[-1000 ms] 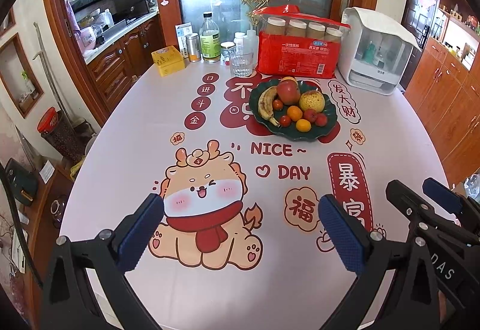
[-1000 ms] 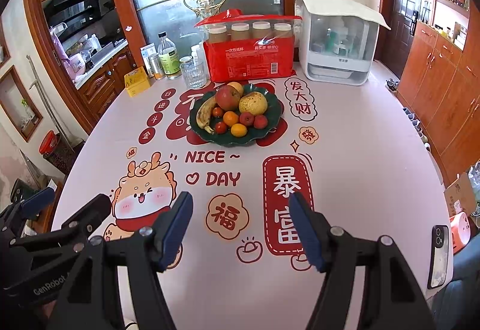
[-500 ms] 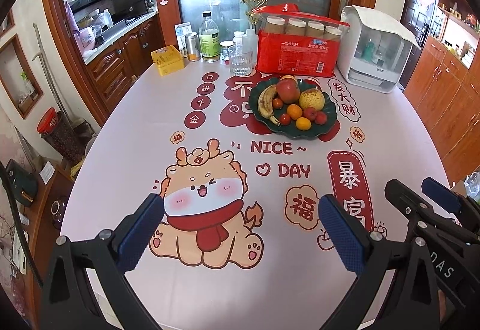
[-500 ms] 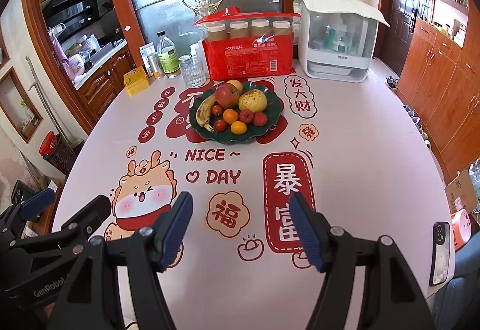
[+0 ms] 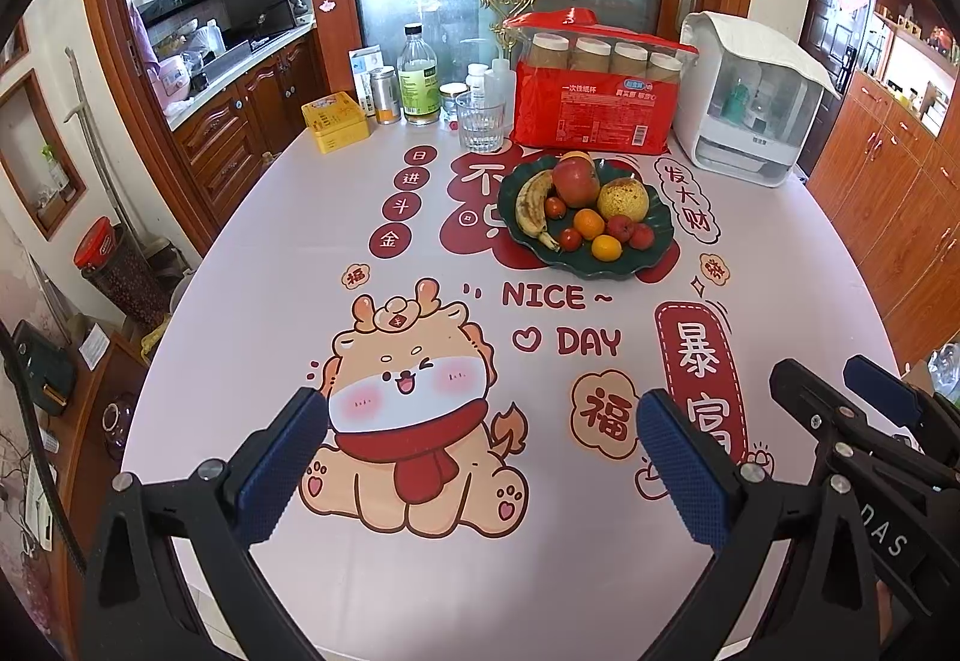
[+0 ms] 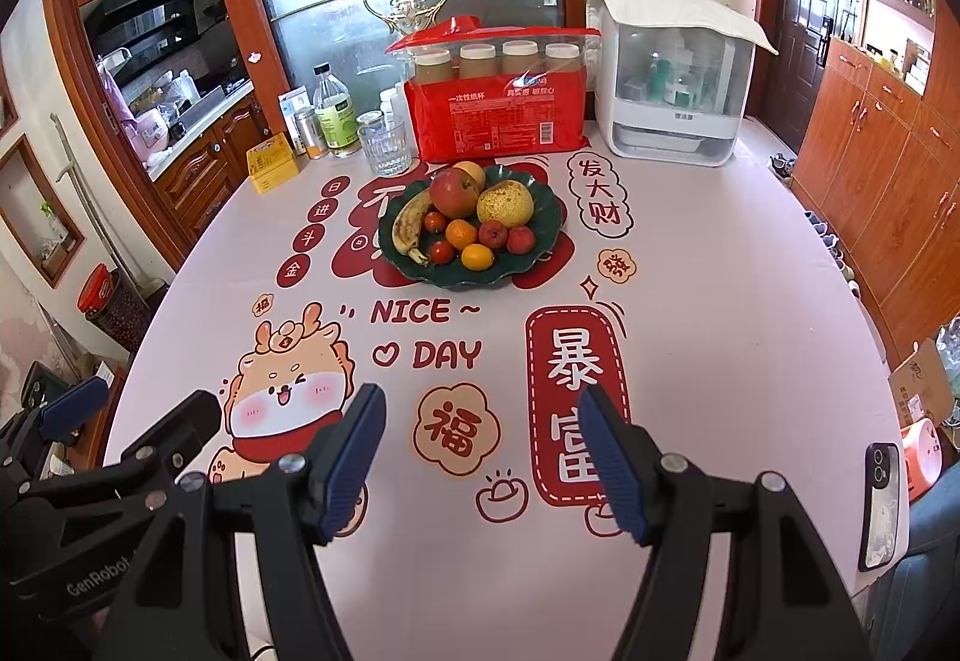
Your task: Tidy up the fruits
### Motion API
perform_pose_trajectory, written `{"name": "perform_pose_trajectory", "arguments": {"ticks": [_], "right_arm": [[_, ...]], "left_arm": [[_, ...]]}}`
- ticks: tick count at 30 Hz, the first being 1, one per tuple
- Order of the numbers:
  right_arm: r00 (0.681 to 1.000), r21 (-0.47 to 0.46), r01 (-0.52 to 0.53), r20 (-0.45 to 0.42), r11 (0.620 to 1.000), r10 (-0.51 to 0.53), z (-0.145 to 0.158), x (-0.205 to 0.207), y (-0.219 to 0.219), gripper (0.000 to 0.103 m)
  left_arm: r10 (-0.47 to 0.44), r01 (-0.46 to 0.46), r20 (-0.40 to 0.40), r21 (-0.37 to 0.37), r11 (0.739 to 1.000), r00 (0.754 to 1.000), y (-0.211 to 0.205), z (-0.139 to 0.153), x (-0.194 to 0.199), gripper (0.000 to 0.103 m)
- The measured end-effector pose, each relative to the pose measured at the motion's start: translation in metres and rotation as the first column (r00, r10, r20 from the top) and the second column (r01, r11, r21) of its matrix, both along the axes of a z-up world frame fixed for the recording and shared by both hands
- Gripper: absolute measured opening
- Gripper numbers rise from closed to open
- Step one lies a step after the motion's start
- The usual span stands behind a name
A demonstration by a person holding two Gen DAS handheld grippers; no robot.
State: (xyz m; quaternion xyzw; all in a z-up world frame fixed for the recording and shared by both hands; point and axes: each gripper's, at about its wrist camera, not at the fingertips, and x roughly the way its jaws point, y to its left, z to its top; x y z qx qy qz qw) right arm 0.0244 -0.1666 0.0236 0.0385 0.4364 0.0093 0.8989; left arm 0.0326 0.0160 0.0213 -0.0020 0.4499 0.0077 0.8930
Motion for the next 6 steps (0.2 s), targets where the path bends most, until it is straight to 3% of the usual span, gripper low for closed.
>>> {"name": "perform_pose_trajectory", "arguments": {"ticks": [6], "right_arm": [[1.000, 0.000, 0.000, -0.001, 1.000, 0.000, 0.0000, 0.0002, -0.0004, 0.067]], "left_arm": [[0.002, -0.002, 0.000, -0.001, 1.000, 1.000, -0.0012, 0.0001, -0.0001, 0.102]]}}
